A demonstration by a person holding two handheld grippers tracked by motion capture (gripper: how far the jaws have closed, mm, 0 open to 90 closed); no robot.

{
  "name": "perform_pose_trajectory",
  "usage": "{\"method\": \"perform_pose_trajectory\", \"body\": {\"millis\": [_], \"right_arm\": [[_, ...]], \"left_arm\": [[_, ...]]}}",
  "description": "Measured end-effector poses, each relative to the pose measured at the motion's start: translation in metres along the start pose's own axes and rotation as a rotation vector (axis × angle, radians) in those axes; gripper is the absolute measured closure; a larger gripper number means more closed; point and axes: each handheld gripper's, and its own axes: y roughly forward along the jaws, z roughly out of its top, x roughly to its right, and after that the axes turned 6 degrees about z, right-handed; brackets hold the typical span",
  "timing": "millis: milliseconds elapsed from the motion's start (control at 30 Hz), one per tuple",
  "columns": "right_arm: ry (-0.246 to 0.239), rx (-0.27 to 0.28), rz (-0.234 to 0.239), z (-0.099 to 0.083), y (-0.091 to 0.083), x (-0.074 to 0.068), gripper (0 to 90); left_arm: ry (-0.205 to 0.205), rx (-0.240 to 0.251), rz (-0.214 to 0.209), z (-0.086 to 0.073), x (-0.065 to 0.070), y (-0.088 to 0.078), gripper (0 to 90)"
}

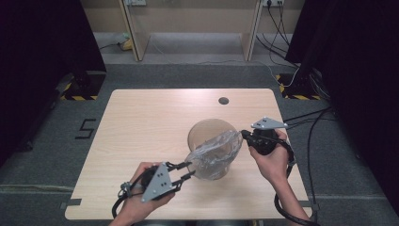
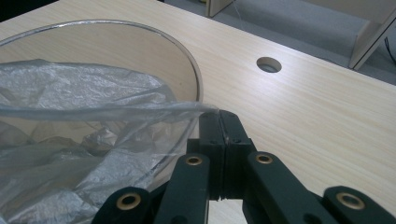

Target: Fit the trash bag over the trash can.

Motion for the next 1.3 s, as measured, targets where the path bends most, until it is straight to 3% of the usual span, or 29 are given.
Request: {"method": "perform_pose_trajectory", "body": {"millis": [33,67,133,267,367,400,467,600,867,1067,1300], "right_arm": [[-0.004,-0.005,0.002,0.001,0.001,-0.001,89.6],[-0.004,-0.005,0.002,0.001,0.001,-0.001,89.6],[-0.005,-0.004,0.001,0.002,0.002,-0.003,89.6],[-0.007,-0.005,0.001,0.003,0.003,-0.004,89.6],[-0.008,-0.008,0.002,0.004,0.003,-0.003,89.6],[-0.006,-0.008,0.003,0.004,0.003,-0.003,89.6],[-0.003,-0.007,0.003,0.004,0.003,-0.003,89.6],[0.002,-0.009,0.007,0.002,0.003,-0.002,89.5],[0.002,-0.014,0.021,-0.004,0.002,-0.002,87.4],[0.009,-0.028,0.028,-0.005,0.002,0.002,83.2],[-0.017,-0.013,0.047,0.000,-0.007,0.000,75.8]], "left_arm": [[-0.072,0.000,-0.007,0.000,-0.006,0.003,64.5],[-0.072,0.000,-0.007,0.000,-0.006,0.003,63.1],[-0.129,-0.018,-0.029,0.001,-0.012,0.009,61.2],[-0.165,-0.071,-0.064,0.000,-0.013,0.017,61.5],[-0.144,-0.097,-0.051,-0.003,-0.016,0.021,80.4],[-0.155,-0.120,-0.046,-0.006,-0.022,0.026,85.6],[-0.154,-0.160,-0.030,-0.009,-0.030,0.034,89.4],[-0.135,-0.189,0.015,-0.013,-0.044,0.046,90.0],[-0.129,-0.203,0.086,-0.017,-0.068,0.062,90.0],[-0.156,-0.213,0.108,-0.018,-0.076,0.075,90.0],[-0.131,-0.229,0.125,-0.015,-0.078,0.085,90.0]]}}
